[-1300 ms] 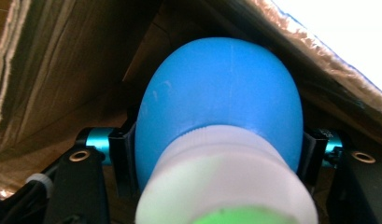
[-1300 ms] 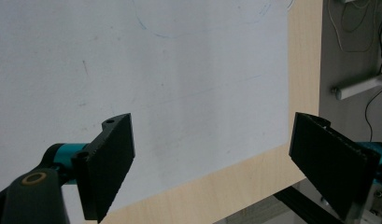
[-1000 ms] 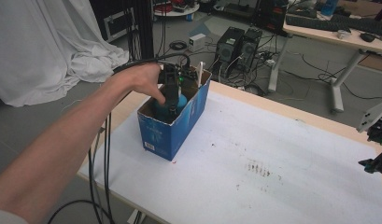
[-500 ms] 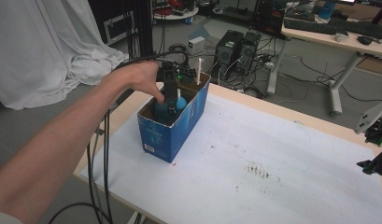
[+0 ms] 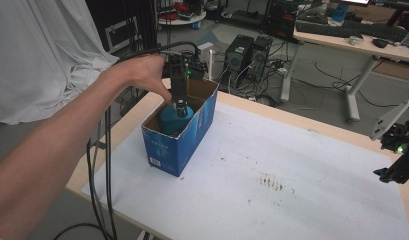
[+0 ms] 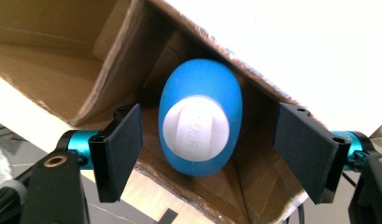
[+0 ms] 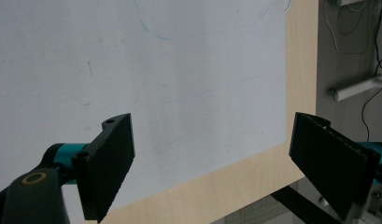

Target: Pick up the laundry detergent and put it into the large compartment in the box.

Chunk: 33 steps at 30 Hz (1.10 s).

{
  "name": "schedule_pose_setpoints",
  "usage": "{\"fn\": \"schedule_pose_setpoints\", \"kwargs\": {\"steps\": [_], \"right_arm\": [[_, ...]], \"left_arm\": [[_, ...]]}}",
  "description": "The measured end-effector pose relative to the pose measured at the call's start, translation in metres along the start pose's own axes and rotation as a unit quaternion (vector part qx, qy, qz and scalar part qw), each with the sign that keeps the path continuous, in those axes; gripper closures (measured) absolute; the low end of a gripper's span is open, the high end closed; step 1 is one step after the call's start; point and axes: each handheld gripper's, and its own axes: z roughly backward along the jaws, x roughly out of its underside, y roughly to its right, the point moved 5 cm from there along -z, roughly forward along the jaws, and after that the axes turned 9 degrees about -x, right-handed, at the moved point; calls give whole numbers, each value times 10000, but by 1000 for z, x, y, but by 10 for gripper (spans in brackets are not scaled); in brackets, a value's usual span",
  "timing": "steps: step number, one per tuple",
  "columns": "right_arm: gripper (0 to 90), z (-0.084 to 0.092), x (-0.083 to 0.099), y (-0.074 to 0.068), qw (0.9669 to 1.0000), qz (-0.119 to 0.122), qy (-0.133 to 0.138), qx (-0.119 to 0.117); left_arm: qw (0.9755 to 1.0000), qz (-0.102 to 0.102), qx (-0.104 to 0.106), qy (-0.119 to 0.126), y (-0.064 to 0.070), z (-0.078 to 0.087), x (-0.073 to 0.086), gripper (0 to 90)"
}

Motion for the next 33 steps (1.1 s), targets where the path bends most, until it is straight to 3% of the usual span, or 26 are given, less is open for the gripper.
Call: {"fn": "schedule_pose_setpoints", "kwargs": {"steps": [8, 15, 22, 28, 33], "right_arm": [[134, 2, -1, -2, 10000, 13, 2, 11], [134, 4, 1, -3, 10000, -15, -8, 25], [134, 4, -1, -4, 10000, -11, -9, 25], [134, 3, -1, -5, 10000, 19, -4, 23], [134, 2, 0, -5, 10000, 19, -7, 11]], "left_arm": [[9990, -398, -97, 190, 18, 20, -30, 246], [9962, -824, -91, 255, 40, 28, -64, 246], [9937, -1070, 7, 339, 58, 28, -90, 246], [9915, -1280, 24, 239, 70, 21, -102, 246], [9903, -1355, 21, 316, 80, 16, -111, 246]]}}
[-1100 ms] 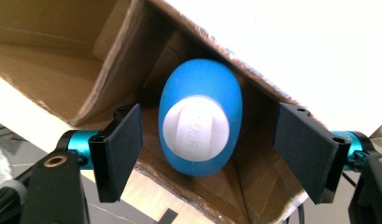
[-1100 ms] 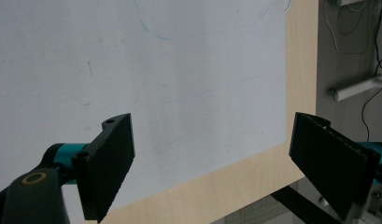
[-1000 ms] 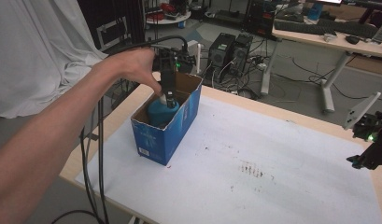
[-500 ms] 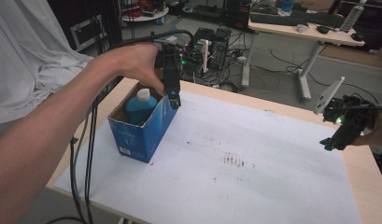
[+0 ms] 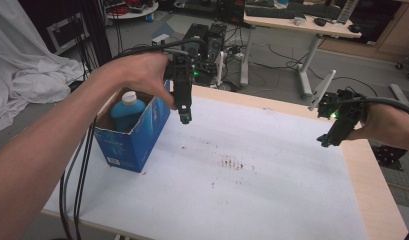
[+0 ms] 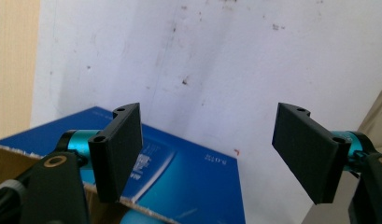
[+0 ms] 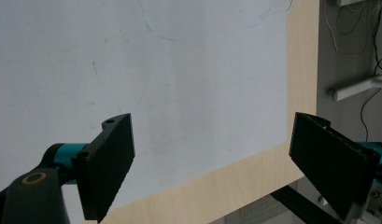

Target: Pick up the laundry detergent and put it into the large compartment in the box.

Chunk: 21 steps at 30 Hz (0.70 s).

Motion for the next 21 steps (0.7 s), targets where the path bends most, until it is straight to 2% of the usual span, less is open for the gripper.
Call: {"fn": "schedule_pose_setpoints", "kwargs": {"steps": [2, 6, 7, 9, 16, 21], "right_arm": [[134, 0, 0, 0, 10000, -11, 9, 13], [134, 1, 1, 0, 10000, 6, 9, 8], [134, 1, 1, -1, 10000, -56, -8, 6], [134, 1, 1, -1, 10000, -18, -7, 2], [134, 2, 1, -5, 10000, -56, -17, -19], [134, 1, 0, -7, 10000, -20, -7, -42]], "left_arm": [[10000, -61, 42, 1, 5, -3, -5, 211], [9999, -150, 32, 53, 11, -6, -14, 200], [9997, -219, 49, 71, 15, -9, -19, 200], [9995, -308, 57, 50, 21, -13, -26, 178], [9988, -481, 81, -33, 35, -29, -36, 178], [9980, -591, 218, -55, 44, -42, -39, 177]]}}
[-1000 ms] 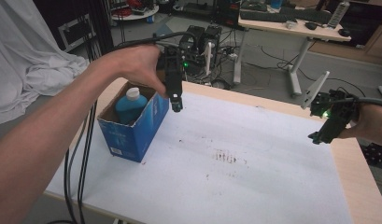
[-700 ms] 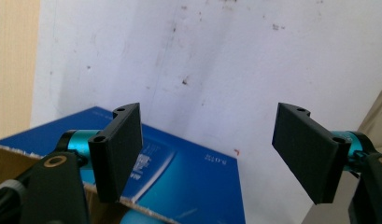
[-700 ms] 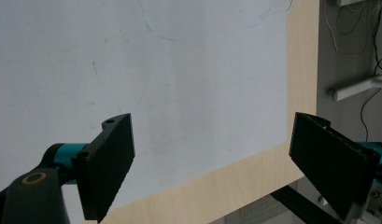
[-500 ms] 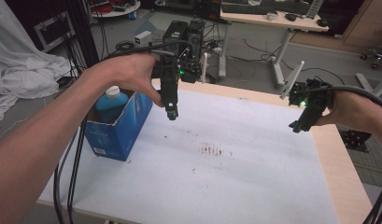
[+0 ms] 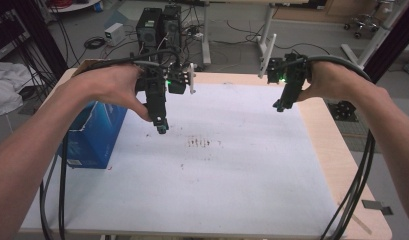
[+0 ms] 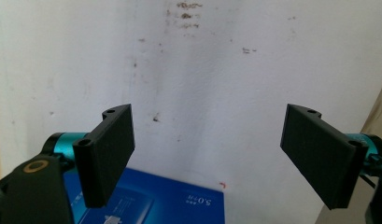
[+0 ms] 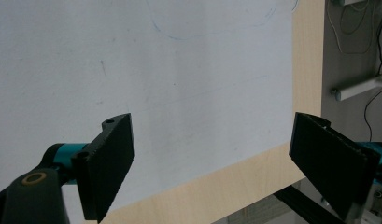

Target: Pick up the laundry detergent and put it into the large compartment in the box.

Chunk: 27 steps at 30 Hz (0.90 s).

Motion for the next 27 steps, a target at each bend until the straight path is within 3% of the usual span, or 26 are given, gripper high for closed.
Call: {"fn": "schedule_pose_setpoints", "kwargs": {"steps": [17, 27], "right_arm": [[133, -9, -4, -6, 10000, 24, 13, -60], [134, -11, -3, -6, 10000, 11, 22, -69]], "left_arm": [[9998, -151, 142, -12, 17, -40, -16, 178], [9998, -67, 166, -12, 24, -54, -15, 178]]}}
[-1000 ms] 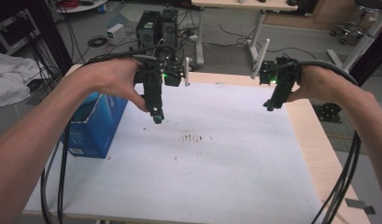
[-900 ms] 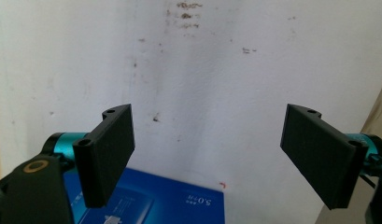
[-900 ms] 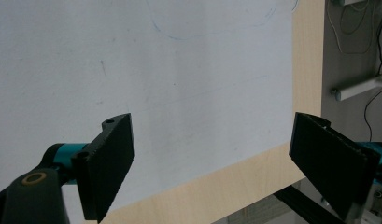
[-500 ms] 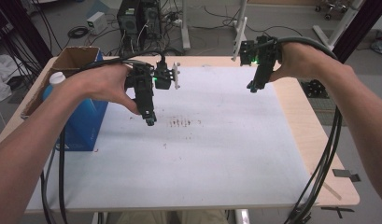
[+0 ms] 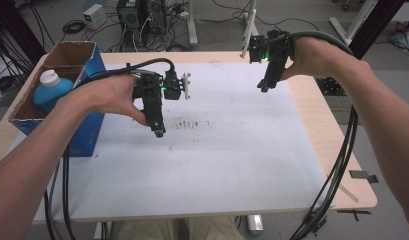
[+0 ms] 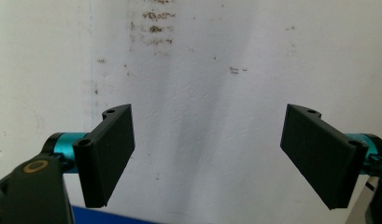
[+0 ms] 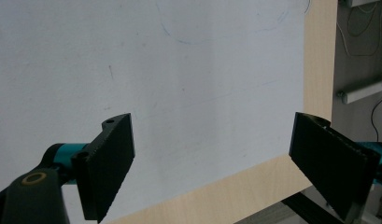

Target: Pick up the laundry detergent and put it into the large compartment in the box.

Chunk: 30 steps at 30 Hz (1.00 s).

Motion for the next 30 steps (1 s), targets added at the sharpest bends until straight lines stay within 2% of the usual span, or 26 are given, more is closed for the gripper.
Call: {"fn": "schedule_pose_setpoints", "kwargs": {"steps": [23, 30], "right_arm": [[134, -1, 0, -1, 10000, -1, -29, -14], [134, -2, -2, -1, 10000, 62, -17, -13]], "left_arm": [[10000, -13, 9, 24, 0, 1, 2, 177], [10000, -7, -11, 28, 0, 1, 3, 177]]}}
